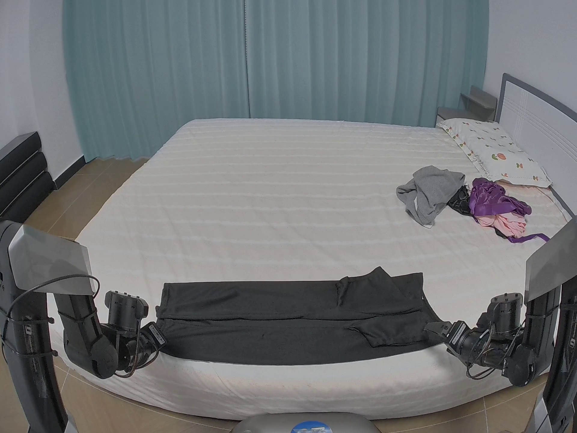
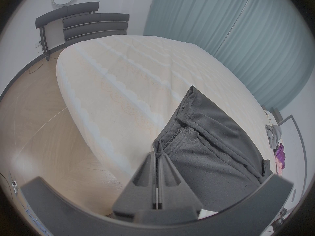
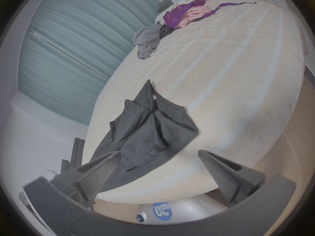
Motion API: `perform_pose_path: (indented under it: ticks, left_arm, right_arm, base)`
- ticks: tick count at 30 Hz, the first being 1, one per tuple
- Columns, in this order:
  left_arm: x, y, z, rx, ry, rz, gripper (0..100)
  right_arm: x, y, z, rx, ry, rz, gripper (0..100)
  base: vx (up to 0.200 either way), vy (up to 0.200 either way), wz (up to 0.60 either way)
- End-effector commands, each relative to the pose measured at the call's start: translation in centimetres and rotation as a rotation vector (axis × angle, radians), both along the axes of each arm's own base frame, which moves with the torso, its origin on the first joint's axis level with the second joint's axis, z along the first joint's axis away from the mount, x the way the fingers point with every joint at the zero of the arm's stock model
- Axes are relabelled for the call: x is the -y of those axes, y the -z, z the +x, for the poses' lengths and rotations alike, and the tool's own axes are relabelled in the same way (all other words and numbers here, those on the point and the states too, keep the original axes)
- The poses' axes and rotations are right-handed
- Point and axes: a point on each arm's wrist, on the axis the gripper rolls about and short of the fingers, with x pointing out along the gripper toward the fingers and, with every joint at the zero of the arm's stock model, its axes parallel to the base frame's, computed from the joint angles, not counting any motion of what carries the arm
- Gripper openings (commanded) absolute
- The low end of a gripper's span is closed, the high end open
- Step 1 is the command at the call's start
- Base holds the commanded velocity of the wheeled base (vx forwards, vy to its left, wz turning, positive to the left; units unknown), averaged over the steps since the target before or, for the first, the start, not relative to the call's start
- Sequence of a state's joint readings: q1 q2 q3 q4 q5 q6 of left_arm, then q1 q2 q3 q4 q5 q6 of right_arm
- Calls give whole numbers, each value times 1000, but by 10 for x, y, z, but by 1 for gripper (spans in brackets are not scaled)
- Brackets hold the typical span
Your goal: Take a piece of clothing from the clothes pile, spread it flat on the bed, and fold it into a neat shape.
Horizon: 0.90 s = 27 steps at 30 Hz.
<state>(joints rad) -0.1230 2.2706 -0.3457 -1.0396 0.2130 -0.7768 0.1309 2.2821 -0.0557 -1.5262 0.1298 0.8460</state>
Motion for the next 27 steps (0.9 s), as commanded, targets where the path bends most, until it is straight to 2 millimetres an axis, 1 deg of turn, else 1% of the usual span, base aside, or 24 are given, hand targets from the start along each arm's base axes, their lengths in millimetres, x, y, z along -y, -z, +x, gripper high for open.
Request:
perform_pose_path:
  ticks: [1, 5, 6, 12, 20, 21, 23, 27]
  left_arm:
    - [0, 1, 0, -2, 2, -2, 0]
    - [0, 0, 1, 4, 3, -6, 0]
    - [0, -1, 0, 4, 4, -7, 0]
    - [0, 0, 0, 3, 4, -9, 0]
    - [0, 0, 1, 3, 2, -11, 0]
    - [0, 0, 1, 3, 3, -12, 0]
    - [0, 0, 1, 1, 4, -13, 0]
    - [0, 0, 1, 2, 4, -13, 0]
  right_arm:
    - [-5, 16, -1, -56, -13, -16, 100]
    - [-8, 20, -1, -64, -19, -24, 100]
    - [-12, 23, 0, -67, -33, -25, 100]
    - [-14, 25, 6, -53, -35, -24, 100]
    - [-17, 29, 23, -10, -34, -23, 100]
    - [-18, 29, 27, 3, -34, -22, 0]
    - [-21, 29, 29, 6, -44, -20, 0]
    - [-24, 29, 28, 1, -53, -21, 0]
  base:
    - [0, 0, 0]
    - [0, 0, 0]
    - [0, 0, 0]
    - [0, 0, 0]
    - [0, 0, 0]
    - [0, 0, 0]
    - [0, 0, 0]
    - [0, 0, 0]
